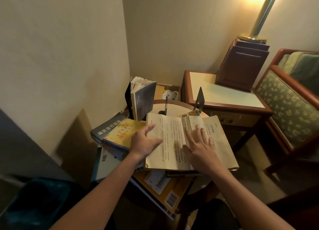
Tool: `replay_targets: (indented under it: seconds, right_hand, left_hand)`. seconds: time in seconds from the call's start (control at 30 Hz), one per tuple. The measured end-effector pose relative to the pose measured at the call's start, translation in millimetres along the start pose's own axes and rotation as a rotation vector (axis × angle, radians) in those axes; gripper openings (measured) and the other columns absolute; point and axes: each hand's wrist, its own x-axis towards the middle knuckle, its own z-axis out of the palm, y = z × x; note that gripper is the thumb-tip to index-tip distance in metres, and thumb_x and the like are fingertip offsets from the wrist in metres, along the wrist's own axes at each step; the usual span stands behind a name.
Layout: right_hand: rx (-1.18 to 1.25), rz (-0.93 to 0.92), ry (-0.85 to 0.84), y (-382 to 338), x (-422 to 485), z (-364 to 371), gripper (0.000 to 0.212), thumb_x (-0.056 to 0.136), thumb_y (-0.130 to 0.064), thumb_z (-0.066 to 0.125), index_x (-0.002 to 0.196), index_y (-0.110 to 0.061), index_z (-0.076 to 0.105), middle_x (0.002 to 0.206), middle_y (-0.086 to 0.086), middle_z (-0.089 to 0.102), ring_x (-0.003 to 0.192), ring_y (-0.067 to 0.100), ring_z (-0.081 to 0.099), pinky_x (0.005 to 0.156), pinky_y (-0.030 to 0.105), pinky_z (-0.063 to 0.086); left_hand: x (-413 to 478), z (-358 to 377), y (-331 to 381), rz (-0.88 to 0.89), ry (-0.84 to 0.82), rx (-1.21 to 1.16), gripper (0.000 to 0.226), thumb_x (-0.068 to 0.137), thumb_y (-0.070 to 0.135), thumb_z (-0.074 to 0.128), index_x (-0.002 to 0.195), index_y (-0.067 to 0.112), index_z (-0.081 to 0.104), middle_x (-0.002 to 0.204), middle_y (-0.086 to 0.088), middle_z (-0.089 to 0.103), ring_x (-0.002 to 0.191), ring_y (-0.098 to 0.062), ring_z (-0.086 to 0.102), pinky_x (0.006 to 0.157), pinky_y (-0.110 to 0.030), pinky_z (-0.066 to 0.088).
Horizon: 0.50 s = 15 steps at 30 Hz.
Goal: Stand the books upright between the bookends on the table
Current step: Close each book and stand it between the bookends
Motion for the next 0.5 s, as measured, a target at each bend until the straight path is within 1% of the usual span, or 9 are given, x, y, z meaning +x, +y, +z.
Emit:
replay_targets:
  seconds: [0.03, 0.07, 0.13, 0.17, 0.23, 0.27, 0.3, 0.37, 0.5]
  right_hand:
    - [0.087, 0.048, 0.049, -1, -4, -1, 0.076, 0.102, -0.053, 0.034, 0.148, -0.05, -0.026, 0.162, 0.005, -0.028, 0.152, 0.033, -0.015, 0.123, 0.056, 0.005]
    - [0.167, 0.104, 0.106, -1, -8, -3, 0.082, 0.102, -0.047, 0.041, 0.147, -0.051, -0.028, 0.164, 0.006, -0.022, 0.153, 0.037, -0.001, 0.12, 0.057, 0.02]
    - [0.264, 0.202, 0.181, 0, -14, -8, 0.095, 0.098, -0.038, 0.053, 0.148, -0.049, -0.026, 0.167, 0.01, -0.003, 0.142, 0.039, 0.035, 0.103, 0.053, 0.049]
    - [0.302, 0.229, 0.189, 1, -17, -12, 0.098, 0.096, -0.035, 0.057, 0.151, -0.046, -0.023, 0.164, 0.011, 0.013, 0.132, 0.034, 0.048, 0.094, 0.048, 0.056]
    - [0.375, 0.265, 0.173, 2, -20, -21, 0.099, 0.093, -0.032, 0.061, 0.156, -0.037, -0.015, 0.14, 0.008, 0.048, 0.109, 0.02, 0.06, 0.082, 0.041, 0.061]
    - [0.389, 0.278, 0.162, 2, -22, -26, 0.097, 0.094, -0.03, 0.061, 0.158, -0.033, -0.011, 0.127, 0.003, 0.055, 0.1, 0.015, 0.061, 0.079, 0.038, 0.061]
    - [0.395, 0.284, 0.151, 1, -23, -30, 0.093, 0.094, -0.029, 0.06, 0.159, -0.031, -0.007, 0.12, 0.0, 0.058, 0.095, 0.013, 0.061, 0.078, 0.037, 0.061]
    - [0.418, 0.281, 0.145, -1, -26, -39, 0.084, 0.096, -0.026, 0.058, 0.16, -0.029, 0.003, 0.122, 0.001, 0.059, 0.094, 0.012, 0.059, 0.075, 0.035, 0.059]
    - [0.471, 0.221, 0.191, -10, -30, -55, 0.06, 0.098, -0.026, 0.056, 0.153, -0.024, 0.032, 0.131, 0.002, 0.059, 0.094, 0.013, 0.057, 0.057, 0.021, 0.048]
  left_hand:
    - [1, 0, 1, 0.007, 0.0, -0.017, 0.07, 0.079, 0.015, 0.084, 0.142, 0.024, 0.055, 0.128, 0.004, 0.058, 0.105, -0.012, 0.058, 0.073, -0.017, 0.054]
    - [1, 0, 3, 0.012, 0.001, -0.037, 0.07, 0.079, 0.015, 0.084, 0.142, 0.024, 0.054, 0.127, 0.004, 0.058, 0.104, -0.011, 0.058, 0.07, -0.014, 0.052]
    - [2, 0, 5, 0.014, 0.004, -0.079, 0.067, 0.081, 0.015, 0.082, 0.141, 0.026, 0.055, 0.128, 0.005, 0.056, 0.103, -0.01, 0.056, 0.067, -0.014, 0.051]
    - [3, 1, 5, 0.009, 0.007, -0.105, 0.065, 0.082, 0.015, 0.082, 0.14, 0.026, 0.056, 0.13, 0.005, 0.055, 0.105, -0.011, 0.055, 0.069, -0.015, 0.052]
    - [3, 4, 7, -0.014, 0.014, -0.158, 0.061, 0.083, 0.015, 0.08, 0.138, 0.028, 0.058, 0.137, 0.003, 0.055, 0.112, -0.015, 0.056, 0.078, -0.025, 0.057]
    - [2, 5, 9, -0.024, 0.014, -0.177, 0.06, 0.083, 0.015, 0.08, 0.137, 0.029, 0.059, 0.14, 0.002, 0.055, 0.115, -0.018, 0.058, 0.084, -0.033, 0.06]
    - [1, 6, 10, -0.031, 0.014, -0.193, 0.059, 0.083, 0.015, 0.08, 0.136, 0.031, 0.059, 0.142, 0.001, 0.055, 0.117, -0.021, 0.059, 0.087, -0.04, 0.06]
    - [0, 7, 13, -0.047, 0.001, -0.222, 0.059, 0.083, 0.014, 0.079, 0.135, 0.034, 0.06, 0.143, -0.003, 0.055, 0.118, -0.026, 0.06, 0.088, -0.046, 0.06]
    - [-2, 4, 23, -0.032, -0.035, -0.205, 0.058, 0.088, 0.009, 0.072, 0.14, 0.03, 0.056, 0.138, -0.002, 0.053, 0.113, -0.025, 0.062, 0.087, -0.046, 0.06]
